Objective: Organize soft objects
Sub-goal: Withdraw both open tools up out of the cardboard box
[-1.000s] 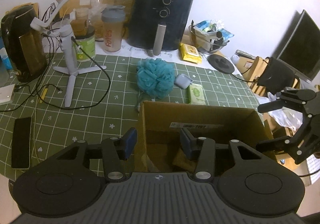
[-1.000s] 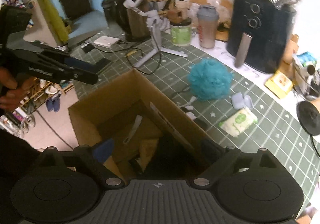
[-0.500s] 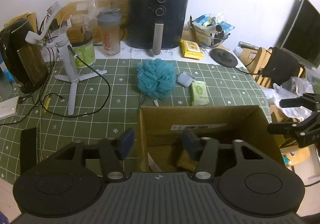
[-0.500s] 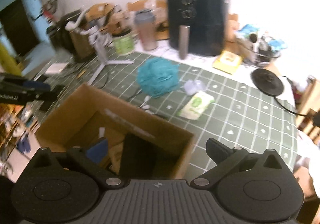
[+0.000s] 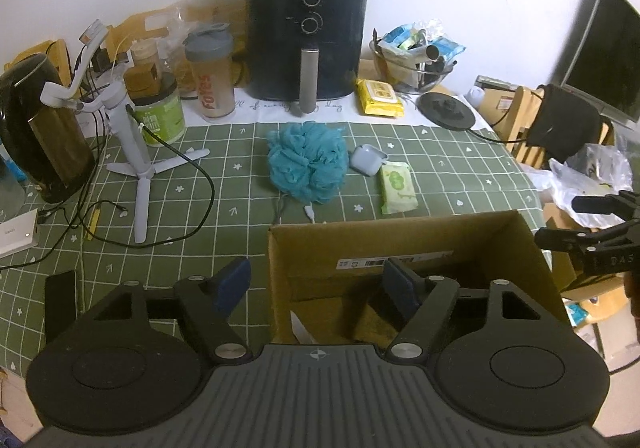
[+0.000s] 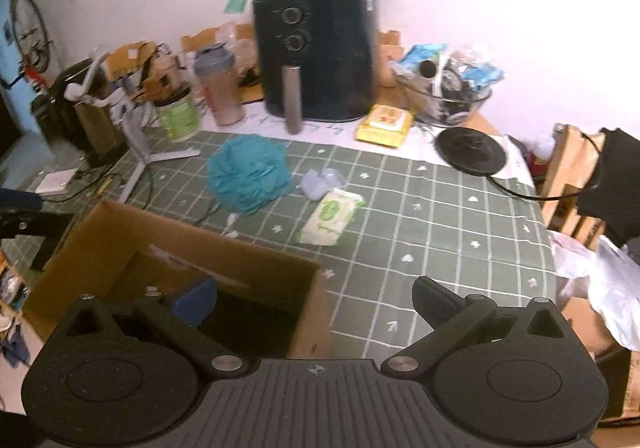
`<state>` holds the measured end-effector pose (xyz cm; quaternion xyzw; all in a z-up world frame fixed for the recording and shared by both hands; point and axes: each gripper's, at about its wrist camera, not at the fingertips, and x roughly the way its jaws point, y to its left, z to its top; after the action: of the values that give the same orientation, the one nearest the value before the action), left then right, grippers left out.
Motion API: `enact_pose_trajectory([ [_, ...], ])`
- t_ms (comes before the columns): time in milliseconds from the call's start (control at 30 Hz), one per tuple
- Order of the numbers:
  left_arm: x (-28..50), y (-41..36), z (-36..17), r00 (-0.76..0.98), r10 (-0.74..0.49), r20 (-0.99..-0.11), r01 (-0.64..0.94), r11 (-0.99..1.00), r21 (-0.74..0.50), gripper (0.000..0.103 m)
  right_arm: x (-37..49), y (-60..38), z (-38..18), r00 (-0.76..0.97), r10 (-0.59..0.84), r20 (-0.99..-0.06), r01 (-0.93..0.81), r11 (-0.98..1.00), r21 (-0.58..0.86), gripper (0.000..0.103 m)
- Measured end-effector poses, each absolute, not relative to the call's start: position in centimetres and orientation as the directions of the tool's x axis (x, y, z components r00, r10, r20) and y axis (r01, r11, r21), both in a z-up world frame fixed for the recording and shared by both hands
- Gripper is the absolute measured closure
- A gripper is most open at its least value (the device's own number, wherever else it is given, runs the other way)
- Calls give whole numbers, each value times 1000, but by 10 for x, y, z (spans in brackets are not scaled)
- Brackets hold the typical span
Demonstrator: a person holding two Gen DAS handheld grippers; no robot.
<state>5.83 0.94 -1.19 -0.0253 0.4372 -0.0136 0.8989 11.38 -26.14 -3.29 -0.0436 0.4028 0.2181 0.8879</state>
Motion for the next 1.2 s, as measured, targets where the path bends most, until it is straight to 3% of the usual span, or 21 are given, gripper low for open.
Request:
enact_pose_trajectory([
  [333,69,8,-12,638,-31,-769,15,999,-28,25,122,-265,-36,610,298,-734,-417,909,22,0],
  [800,95,14,-13,664,-54,-746,57,998,-21,25,146,-260,-36,595,359,-719,-459,886,63,0],
  [1200,109,25,-19,652,-65,-756,58,998,-36,25,188,-250,-45,535,368,-760,-461,882,102,0],
])
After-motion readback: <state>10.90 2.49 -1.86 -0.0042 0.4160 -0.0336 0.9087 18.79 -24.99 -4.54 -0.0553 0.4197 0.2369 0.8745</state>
